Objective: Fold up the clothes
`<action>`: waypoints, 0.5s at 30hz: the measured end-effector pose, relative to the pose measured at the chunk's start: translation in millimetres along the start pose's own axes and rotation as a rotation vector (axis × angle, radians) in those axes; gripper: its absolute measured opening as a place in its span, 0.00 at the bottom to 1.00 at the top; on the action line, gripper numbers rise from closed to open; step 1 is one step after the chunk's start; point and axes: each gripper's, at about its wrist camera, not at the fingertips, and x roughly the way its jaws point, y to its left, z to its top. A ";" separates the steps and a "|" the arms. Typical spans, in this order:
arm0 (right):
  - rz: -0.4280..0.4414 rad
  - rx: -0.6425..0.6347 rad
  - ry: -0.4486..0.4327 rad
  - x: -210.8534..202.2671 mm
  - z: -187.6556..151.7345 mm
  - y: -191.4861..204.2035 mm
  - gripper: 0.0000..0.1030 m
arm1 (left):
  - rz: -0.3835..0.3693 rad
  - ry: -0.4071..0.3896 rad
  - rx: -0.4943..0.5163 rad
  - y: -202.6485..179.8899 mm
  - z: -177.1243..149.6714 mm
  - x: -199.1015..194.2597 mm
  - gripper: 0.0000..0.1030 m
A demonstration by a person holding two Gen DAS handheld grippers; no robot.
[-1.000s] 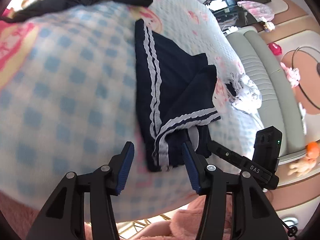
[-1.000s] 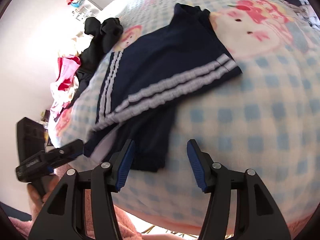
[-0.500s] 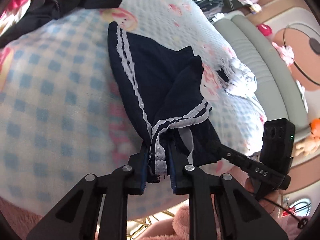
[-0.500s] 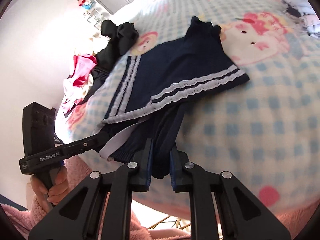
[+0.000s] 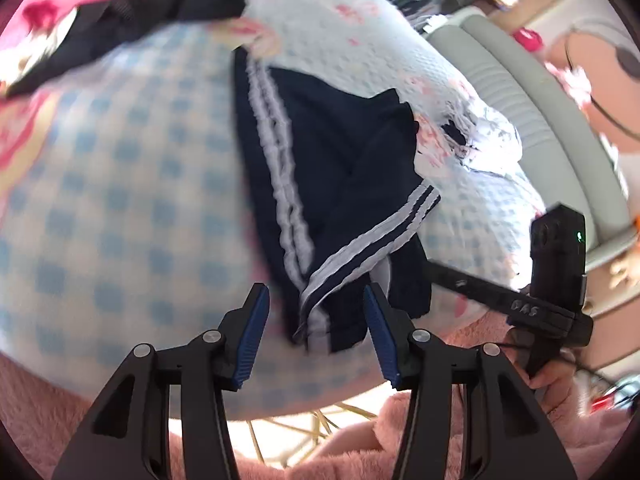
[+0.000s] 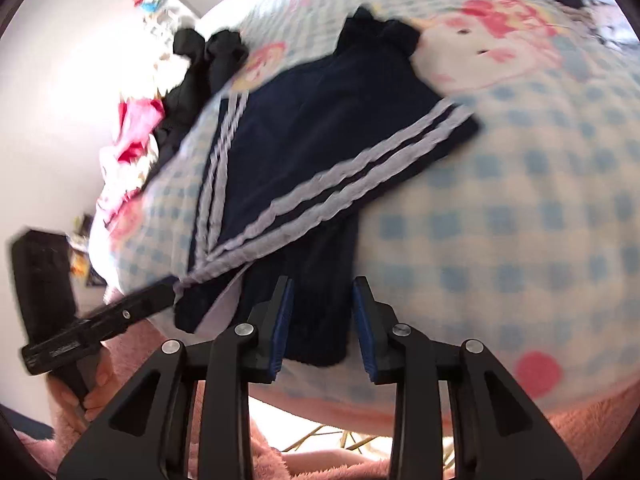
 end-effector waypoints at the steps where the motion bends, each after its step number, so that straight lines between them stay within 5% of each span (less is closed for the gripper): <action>1: -0.025 -0.010 0.014 4.6 -1.8 0.0 0.30 | 0.026 -0.008 0.018 -3.9 0.9 2.0 0.49; 3: -0.060 -0.015 0.031 7.3 -6.0 -5.0 0.28 | 0.097 0.043 0.003 3.1 -0.1 11.3 0.51; 6: -0.051 0.021 0.026 -3.4 -10.2 -19.3 0.30 | 0.065 0.030 -0.029 13.9 -1.5 -1.5 0.51; 10: 0.034 0.022 -0.001 -17.7 -5.1 -23.2 0.35 | 0.080 -0.029 0.061 -4.1 6.0 -13.8 0.51; 15: 0.038 0.012 -0.051 -37.0 9.1 -21.2 0.35 | 0.029 -0.090 0.225 -64.0 28.7 -18.6 0.51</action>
